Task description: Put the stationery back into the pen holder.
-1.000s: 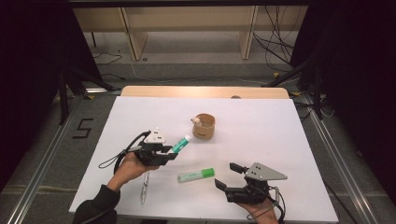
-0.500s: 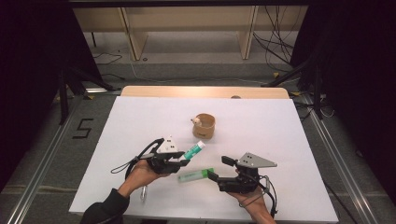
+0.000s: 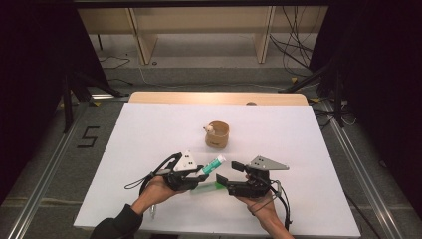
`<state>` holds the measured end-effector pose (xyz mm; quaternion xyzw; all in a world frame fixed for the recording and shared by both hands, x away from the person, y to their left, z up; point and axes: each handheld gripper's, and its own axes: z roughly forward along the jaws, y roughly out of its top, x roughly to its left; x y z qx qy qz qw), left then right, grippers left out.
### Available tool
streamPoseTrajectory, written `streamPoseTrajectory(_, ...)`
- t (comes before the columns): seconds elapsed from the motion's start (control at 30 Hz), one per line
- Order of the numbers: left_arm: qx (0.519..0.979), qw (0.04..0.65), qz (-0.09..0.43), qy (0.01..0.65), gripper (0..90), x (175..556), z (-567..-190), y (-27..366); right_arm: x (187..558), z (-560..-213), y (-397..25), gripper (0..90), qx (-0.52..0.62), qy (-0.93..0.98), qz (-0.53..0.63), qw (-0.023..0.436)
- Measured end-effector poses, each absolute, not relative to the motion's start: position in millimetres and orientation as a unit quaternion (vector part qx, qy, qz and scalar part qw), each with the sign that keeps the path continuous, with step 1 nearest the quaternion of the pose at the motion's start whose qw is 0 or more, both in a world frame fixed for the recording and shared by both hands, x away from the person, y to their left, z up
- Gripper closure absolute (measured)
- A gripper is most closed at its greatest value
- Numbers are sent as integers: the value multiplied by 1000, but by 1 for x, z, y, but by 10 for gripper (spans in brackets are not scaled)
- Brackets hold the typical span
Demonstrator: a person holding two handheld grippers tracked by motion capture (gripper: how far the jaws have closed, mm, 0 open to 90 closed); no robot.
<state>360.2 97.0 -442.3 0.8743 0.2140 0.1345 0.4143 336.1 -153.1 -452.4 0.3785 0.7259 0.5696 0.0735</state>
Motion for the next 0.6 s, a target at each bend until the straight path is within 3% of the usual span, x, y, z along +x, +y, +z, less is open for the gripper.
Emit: streamPoseTrajectory(0.6,882,408,134,195,649,353,-442,88,344,-454,-154,216,388,717,576,62)
